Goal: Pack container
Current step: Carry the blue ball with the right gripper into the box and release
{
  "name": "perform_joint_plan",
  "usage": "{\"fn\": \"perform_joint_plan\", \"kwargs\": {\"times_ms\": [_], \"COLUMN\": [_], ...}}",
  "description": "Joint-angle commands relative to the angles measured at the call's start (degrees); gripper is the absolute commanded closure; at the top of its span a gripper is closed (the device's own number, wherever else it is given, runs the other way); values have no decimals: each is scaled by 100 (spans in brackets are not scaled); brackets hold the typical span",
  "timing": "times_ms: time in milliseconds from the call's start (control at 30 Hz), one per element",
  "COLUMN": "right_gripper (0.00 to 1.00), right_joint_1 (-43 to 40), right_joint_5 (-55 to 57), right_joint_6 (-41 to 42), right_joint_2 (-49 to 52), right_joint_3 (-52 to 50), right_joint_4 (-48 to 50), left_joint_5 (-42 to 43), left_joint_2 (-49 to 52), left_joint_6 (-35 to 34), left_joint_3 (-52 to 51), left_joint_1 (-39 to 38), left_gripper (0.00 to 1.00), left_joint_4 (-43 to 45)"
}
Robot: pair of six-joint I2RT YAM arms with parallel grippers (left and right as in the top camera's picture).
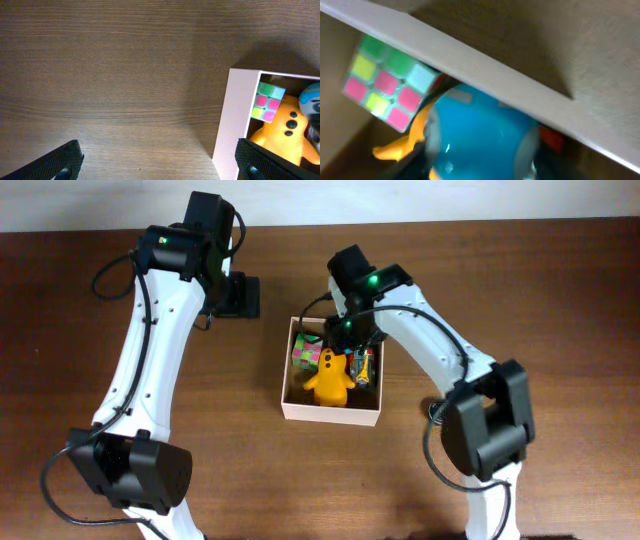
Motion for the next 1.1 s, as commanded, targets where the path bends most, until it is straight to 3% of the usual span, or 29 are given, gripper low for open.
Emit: {"fn": "perform_joint_plan", "kwargs": {"times_ms": [0, 433, 500, 600, 700, 800, 1067], "right_gripper": [37, 28, 38, 73, 88, 94, 96], "right_joint_1": [31, 28, 31, 35, 37, 42, 52], "right_joint_5": [28, 52, 50, 50, 48, 28, 28], "right_joint_6": [15, 11, 15, 37, 216, 227, 227], "right_joint_2": [264, -1062, -1119, -1049, -859, -623, -76], "right_joint_3": [-7, 227, 227, 160, 48, -46, -214], "right_joint_4": [28, 22, 11, 35, 28, 63, 125], "left_joint_5": [-24, -24, -24, -24, -24, -24, -24], "left_joint_2": [-68, -68, -68, -68, -68, -68, -68], "left_joint_6": [-11, -11, -11, -11, -11, -11, -11], "left_joint_3": [48, 48, 48, 48, 48, 48, 48], "left_joint_1": [13, 13, 13, 13, 13, 13, 13], "left_gripper": [1, 1, 1, 1, 1, 1, 1], "left_joint_4": [-7, -4, -4, -7, -7, -7, -7]}}
